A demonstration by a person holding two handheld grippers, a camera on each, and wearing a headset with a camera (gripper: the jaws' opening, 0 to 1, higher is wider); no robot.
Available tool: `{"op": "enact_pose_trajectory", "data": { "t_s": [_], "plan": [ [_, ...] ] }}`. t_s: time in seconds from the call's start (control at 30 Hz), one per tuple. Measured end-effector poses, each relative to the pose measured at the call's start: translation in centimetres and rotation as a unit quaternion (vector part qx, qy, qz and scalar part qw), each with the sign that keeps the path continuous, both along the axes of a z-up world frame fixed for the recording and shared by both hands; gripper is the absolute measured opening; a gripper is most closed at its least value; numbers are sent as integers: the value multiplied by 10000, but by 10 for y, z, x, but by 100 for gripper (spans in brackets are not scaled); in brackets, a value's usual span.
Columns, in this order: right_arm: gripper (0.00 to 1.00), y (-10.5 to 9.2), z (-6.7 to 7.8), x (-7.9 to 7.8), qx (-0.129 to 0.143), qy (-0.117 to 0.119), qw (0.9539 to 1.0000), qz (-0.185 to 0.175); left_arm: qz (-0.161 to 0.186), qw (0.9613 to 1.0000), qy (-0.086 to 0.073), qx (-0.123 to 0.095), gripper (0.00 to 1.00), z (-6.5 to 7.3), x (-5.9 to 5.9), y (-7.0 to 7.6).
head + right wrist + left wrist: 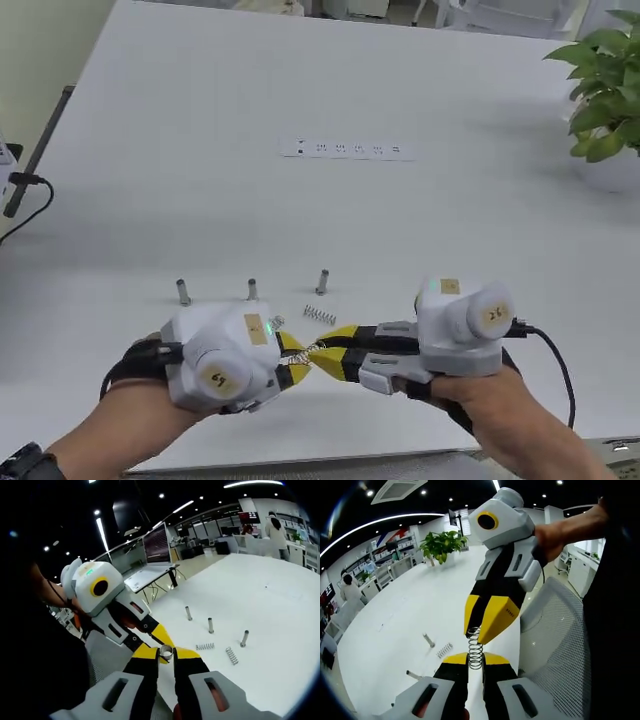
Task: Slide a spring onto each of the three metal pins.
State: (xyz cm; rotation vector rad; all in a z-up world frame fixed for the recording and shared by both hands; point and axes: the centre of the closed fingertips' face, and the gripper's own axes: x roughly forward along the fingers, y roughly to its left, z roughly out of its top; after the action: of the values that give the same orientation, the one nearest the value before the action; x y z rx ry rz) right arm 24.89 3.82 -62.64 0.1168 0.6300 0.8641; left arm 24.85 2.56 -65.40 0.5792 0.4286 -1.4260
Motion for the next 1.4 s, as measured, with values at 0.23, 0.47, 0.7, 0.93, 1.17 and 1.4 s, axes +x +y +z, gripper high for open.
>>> {"op": "enact_pose_trajectory", "data": {
  "t_s": [0.23, 0.47, 0.7, 0.93, 1.17, 1.4],
  "plan": [
    [9, -1, 4, 7, -510, -133, 9982, 276, 49, 9999, -11, -89, 2, 3, 6, -6],
    [9, -2, -2, 3, -1190, -251, 9883, 924, 50, 9999, 27, -122, 2, 1, 6, -7],
    [13, -1, -5, -4, -1818, -393, 9668, 1752, -4, 10000, 14, -93, 2, 0, 3, -7],
    [17, -2, -8, -2, -2220, -507, 9496, 2152, -23, 10000, -7, -79, 2, 0, 3, -6],
    [16, -2, -13, -6, -2543, -600, 9314, 2536, -69, 9999, -14, -80, 2, 1, 1, -6],
    [16, -2, -19, -7, -2706, -619, 9213, 2722, -157, 9999, -14, -48, 2, 0, -2, -7]
  ]
}}
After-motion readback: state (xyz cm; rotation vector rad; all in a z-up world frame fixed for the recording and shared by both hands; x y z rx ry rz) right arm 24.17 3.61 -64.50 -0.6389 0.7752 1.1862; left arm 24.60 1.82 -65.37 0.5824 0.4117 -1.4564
